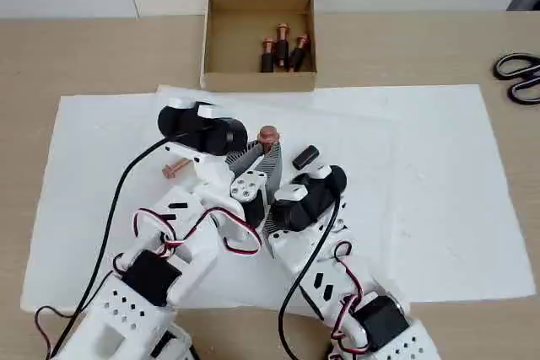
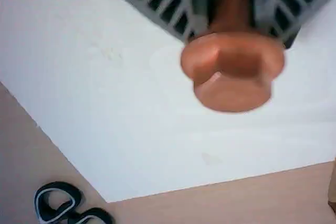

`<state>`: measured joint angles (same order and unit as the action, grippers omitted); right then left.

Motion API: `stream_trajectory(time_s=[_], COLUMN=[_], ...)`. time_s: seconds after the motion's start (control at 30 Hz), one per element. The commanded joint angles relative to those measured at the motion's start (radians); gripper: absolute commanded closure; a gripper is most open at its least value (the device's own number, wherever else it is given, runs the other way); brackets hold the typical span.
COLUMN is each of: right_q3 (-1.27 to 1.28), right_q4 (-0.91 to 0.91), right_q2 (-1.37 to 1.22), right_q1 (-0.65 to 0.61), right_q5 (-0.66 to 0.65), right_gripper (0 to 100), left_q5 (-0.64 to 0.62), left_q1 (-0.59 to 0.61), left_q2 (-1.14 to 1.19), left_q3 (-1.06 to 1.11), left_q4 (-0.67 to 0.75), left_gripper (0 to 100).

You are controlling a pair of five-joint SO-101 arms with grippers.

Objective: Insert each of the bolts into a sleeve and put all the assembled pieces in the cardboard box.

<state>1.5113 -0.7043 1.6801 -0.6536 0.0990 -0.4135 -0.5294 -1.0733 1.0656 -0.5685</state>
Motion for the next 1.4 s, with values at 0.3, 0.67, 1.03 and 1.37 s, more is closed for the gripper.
stream_trajectory(time_s=[0.3, 0.67, 1.03, 1.37], right_q3=[-0.008, -0.008, -0.008, -0.008], right_q4=[0.007, 0.007, 0.007, 0.007], right_q2=[0.012, 0.012, 0.012, 0.012], right_q1=[0.005, 0.005, 0.005, 0.005], right_q5=[0.009, 0.008, 0.008, 0.008], right_gripper=[99.5, 99.5, 99.5, 99.5], left_q5=[-0.005, 0.051, 0.052, 0.054], left_q1=[-0.008, -0.02, -0.041, -0.044], left_q2=[-0.025, -0.025, -0.025, -0.025], left_q3=[0.012, -0.024, -0.021, -0.021], left_q4=[-0.037, -0.153, -0.195, -0.273], left_gripper=[99, 99, 99, 99])
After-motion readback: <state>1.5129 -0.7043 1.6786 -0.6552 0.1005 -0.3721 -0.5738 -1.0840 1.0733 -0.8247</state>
